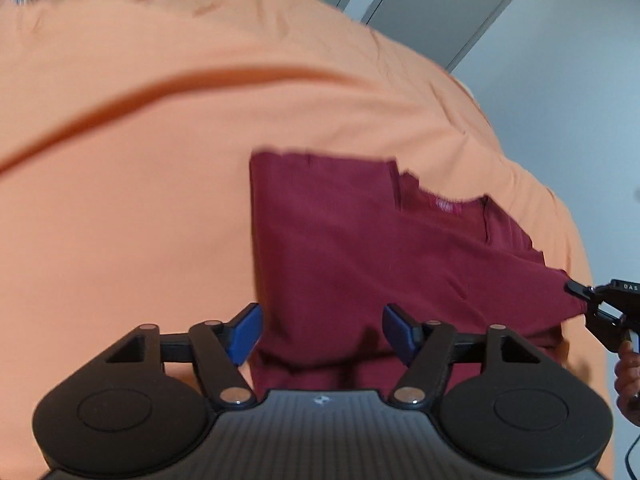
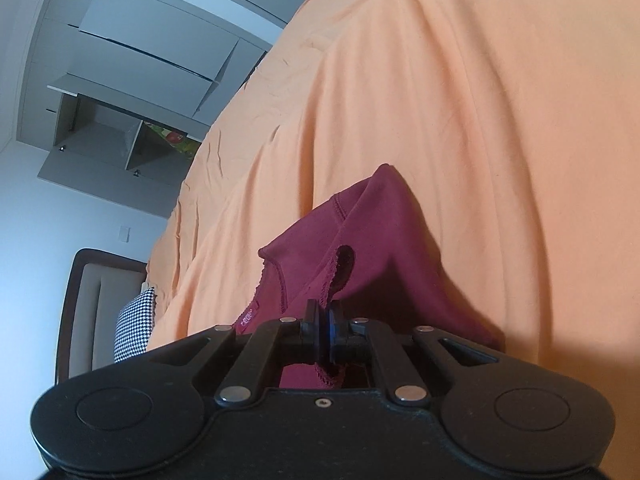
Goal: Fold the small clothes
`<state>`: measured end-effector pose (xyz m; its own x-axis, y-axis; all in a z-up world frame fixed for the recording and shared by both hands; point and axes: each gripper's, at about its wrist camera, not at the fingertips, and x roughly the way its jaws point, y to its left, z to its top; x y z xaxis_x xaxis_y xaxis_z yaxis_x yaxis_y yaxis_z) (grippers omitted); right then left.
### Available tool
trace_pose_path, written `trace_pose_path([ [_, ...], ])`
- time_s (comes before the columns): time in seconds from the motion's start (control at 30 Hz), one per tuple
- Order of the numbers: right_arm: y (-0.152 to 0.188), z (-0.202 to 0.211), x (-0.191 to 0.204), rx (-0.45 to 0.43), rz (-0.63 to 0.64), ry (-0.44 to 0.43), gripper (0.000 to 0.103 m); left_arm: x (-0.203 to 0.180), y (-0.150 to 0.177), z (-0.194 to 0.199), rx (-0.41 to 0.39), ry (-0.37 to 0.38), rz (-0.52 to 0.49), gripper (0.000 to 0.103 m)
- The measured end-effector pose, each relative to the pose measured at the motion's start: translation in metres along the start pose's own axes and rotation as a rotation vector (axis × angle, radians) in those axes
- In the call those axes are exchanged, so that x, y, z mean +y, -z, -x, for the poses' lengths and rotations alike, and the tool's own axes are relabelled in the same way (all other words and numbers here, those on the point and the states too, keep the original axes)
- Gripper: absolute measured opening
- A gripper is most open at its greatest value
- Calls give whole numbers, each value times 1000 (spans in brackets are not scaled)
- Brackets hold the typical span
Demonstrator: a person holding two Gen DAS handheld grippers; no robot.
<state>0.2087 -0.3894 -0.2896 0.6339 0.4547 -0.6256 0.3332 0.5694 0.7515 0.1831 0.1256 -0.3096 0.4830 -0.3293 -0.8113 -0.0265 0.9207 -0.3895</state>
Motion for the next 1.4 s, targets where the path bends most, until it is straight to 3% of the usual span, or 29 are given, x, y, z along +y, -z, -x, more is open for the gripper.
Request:
trace_pose_path([
  [0.1, -6, -5, 0, 15, 9, -1, 4, 6, 9, -11, 22, -42, 38, 70],
  [0.17, -9, -6, 0, 24, 15, 1, 4, 12, 12, -15, 27, -25, 91, 66],
  [0.2, -10, -6, -1, 24, 15, -1, 4, 14, 13, -16, 31, -11, 106, 36],
  [0.23, -11, -5, -1, 20, 6, -14, 4, 14, 13, -15, 42, 8, 113, 19],
  [0.37, -21, 4, -10, -16, -93, -117, 4, 16, 13, -4, 35, 81, 187, 18],
  [0.43, -25, 2, -15, -14, -111, -105, 3, 20, 14, -10, 64, 19, 177, 21],
  [0.53, -25, -15, -20, 60, -41, 79, 4, 15, 8, -10, 60, -24, 106, 38],
  [0.57, -24, -20, -23, 85, -34, 105, 4, 13, 4, -5, 32, -32, 83, 53],
  [0.6, -22, -23, -25, 101, -31, 117, 10, 12, -1, 0, -4, -22, 78, 62],
  [0.63, -22, -24, -26, 106, -31, 112, 13, 14, -6, 6, -51, -4, 87, 79],
  [0.67, -22, -24, -28, 107, -39, 100, 18, 16, -13, 11, -91, 7, 102, 89],
  [0.73, -21, -24, -27, 111, -36, 88, 23, 23, -30, 9, -122, 9, 130, 91],
  [0.83, -18, -27, -24, 126, 9, 96, 24, 28, -55, -14, -101, -22, 132, 88],
  [0.97, -15, -33, -22, 154, 48, 99, 24, 34, -77, -50, -71, -20, 166, 72],
  [1.07, -12, -34, -25, 165, 39, 83, 24, 44, -83, -63, -78, 15, 253, 70],
  [1.13, -12, -35, -25, 171, 42, 72, 24, 51, -84, -69, -82, 38, 322, 61],
  [1.2, -11, -36, -26, 181, 54, 75, 8, 57, -86, -76, -66, 112, 373, 7],
  [1.3, -10, -38, -23, 190, 103, 96, 3, 51, -89, -76, -87, 142, 346, 7],
  [1.4, -18, -27, -26, 135, 42, 37, 2, 49, -92, -65, -131, 124, 327, 7],
])
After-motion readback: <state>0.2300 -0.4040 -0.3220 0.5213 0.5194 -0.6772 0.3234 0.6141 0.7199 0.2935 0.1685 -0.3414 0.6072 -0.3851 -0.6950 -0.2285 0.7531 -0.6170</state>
